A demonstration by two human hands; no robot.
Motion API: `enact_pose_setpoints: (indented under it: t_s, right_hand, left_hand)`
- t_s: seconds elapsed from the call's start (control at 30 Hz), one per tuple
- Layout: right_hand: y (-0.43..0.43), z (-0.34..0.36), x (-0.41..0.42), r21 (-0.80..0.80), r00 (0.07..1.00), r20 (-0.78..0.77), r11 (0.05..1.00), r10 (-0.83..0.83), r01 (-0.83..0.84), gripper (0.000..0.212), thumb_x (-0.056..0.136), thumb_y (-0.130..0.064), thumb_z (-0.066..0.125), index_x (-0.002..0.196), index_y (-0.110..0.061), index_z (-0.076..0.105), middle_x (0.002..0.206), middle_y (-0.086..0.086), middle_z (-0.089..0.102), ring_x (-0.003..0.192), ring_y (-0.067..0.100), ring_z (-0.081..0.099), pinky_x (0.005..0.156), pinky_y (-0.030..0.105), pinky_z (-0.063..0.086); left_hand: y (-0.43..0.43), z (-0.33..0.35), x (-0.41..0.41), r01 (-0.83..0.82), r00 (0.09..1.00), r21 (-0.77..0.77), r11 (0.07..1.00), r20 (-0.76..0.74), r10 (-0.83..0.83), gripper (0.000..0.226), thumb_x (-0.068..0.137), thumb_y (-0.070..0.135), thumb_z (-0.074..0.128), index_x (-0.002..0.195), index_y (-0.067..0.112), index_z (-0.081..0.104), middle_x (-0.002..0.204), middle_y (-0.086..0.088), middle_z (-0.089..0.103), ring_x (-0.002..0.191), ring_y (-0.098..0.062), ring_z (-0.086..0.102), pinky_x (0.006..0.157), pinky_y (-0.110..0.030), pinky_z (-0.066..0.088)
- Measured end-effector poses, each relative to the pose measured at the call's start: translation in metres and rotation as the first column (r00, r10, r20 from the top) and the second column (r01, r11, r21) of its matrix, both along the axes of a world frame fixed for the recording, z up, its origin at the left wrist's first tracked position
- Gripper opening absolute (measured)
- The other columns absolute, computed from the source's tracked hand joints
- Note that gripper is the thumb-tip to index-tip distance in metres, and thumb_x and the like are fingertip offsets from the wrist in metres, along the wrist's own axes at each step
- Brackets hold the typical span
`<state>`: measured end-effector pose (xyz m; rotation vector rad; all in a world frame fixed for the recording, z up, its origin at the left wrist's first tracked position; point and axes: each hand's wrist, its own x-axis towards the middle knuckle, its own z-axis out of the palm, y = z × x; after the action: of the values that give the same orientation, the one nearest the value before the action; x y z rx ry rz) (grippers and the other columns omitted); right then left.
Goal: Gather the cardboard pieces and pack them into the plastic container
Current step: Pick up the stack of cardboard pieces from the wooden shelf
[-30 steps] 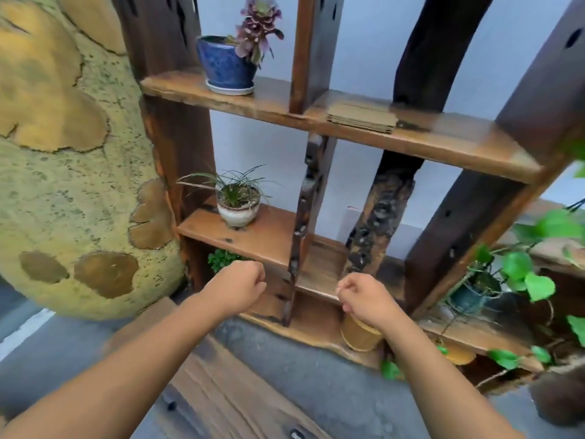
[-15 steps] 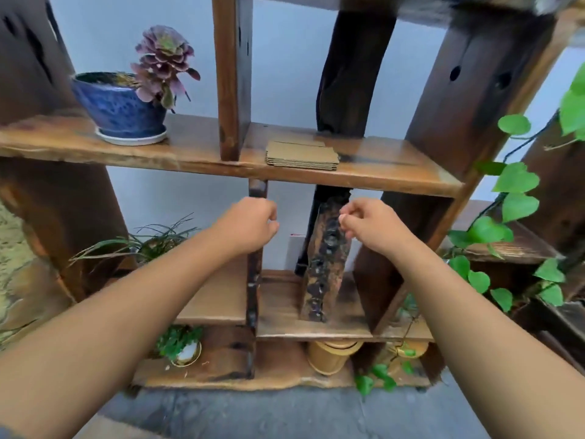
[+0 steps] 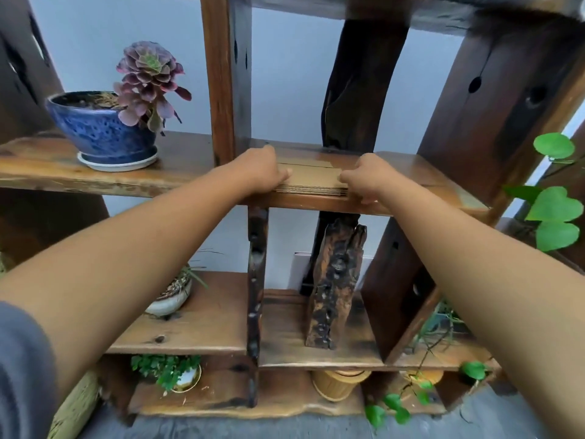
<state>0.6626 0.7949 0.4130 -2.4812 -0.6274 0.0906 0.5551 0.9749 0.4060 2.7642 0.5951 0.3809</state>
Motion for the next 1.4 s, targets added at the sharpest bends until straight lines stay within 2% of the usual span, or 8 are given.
enact_pose_setpoints:
  t_s: [0.13,0.37,0.53,0.73,0.83,0.97,1.2,1.4]
  right_hand:
    - [0.017,-0.012,0.016,-0.094,0.998,0.052,0.995,-0.028,0.033,0.053,0.087,-0.048,0.056,0.117,-0.004,0.059,0.118,0.015,0.062,0.104,0.033,0.059,0.078,0.037,0.047]
    - [0.036,-0.023,0.025,-0.040,0.991,0.037,0.991,-0.128,0.129,0.043,0.085,-0.045,0.063,0.108,-0.008,0.059,0.102,0.010,0.060,0.086,0.028,0.054,0.069,0.036,0.040]
    - [0.037,-0.020,0.022,0.054,0.982,-0.049,0.981,-0.182,0.185,0.052,0.083,-0.040,0.070,0.118,-0.004,0.056,0.121,0.015,0.061,0.109,0.033,0.059,0.086,0.038,0.049]
    - [0.036,-0.024,0.000,0.262,0.955,-0.184,0.925,-0.232,0.275,0.057,0.084,-0.017,0.070,0.132,-0.004,0.041,0.128,0.014,0.054,0.115,0.030,0.055,0.095,0.037,0.050]
    - [0.026,-0.036,-0.018,0.380,0.951,-0.190,0.874,-0.246,0.302,0.053,0.085,-0.009,0.066,0.130,-0.003,0.039,0.127,0.016,0.056,0.114,0.031,0.057,0.097,0.042,0.050]
    - [-0.003,-0.055,-0.044,0.433,0.955,-0.172,0.852,-0.241,0.293,0.038,0.084,-0.010,0.065,0.117,-0.008,0.046,0.113,0.012,0.062,0.102,0.028,0.061,0.089,0.044,0.053]
    - [-0.083,-0.114,-0.106,0.404,0.955,0.022,0.877,-0.295,0.262,0.024,0.085,-0.017,0.064,0.099,-0.018,0.044,0.086,-0.011,0.053,0.075,0.006,0.053,0.056,0.024,0.040]
    - [-0.170,-0.175,-0.165,0.345,0.948,-0.020,0.888,-0.317,0.304,0.028,0.084,-0.021,0.067,0.101,-0.021,0.046,0.088,-0.017,0.054,0.082,0.009,0.055,0.071,0.032,0.046]
  left_hand:
    - [-0.005,-0.004,0.021,-0.039,0.999,0.095,0.995,-0.007,0.039,0.055,0.092,0.049,0.053,0.124,0.005,0.052,0.119,-0.018,0.062,0.099,-0.032,0.059,0.073,-0.036,0.042]
    - [-0.018,-0.010,0.041,-0.182,0.981,0.048,0.982,-0.057,0.184,0.038,0.094,0.037,0.055,0.121,0.010,0.057,0.125,-0.019,0.058,0.118,-0.038,0.049,0.097,-0.048,0.042]
    - [-0.019,0.007,0.032,-0.154,0.987,-0.141,0.978,-0.060,0.147,0.044,0.088,0.032,0.067,0.120,0.005,0.053,0.090,-0.008,0.056,0.091,-0.027,0.056,0.073,-0.033,0.045]
    - [-0.032,-0.005,0.013,-0.132,0.971,-0.368,0.920,0.141,0.195,0.066,0.085,0.027,0.072,0.139,0.011,0.039,0.141,-0.014,0.040,0.114,-0.027,0.050,0.088,-0.031,0.041]
    - [-0.043,-0.012,-0.001,-0.094,0.962,-0.415,0.905,0.195,0.190,0.059,0.087,0.022,0.070,0.137,0.014,0.040,0.143,-0.013,0.036,0.099,-0.021,0.043,0.083,-0.028,0.034]
    - [-0.056,-0.034,-0.018,0.004,0.968,-0.458,0.889,0.226,0.112,0.059,0.083,0.019,0.072,0.134,0.012,0.041,0.138,-0.015,0.042,0.120,-0.030,0.050,0.098,-0.036,0.042]
    - [-0.097,-0.097,-0.061,0.303,0.931,-0.537,0.788,0.345,-0.123,0.072,0.085,0.011,0.066,0.143,0.032,0.030,0.130,-0.006,0.055,0.115,-0.024,0.054,0.088,-0.033,0.046]
    - [-0.159,-0.161,-0.110,0.318,0.947,-0.655,0.686,0.192,-0.256,0.077,0.090,0.013,0.059,0.138,0.055,0.016,0.120,0.008,0.052,0.102,-0.021,0.057,0.060,-0.038,0.062]
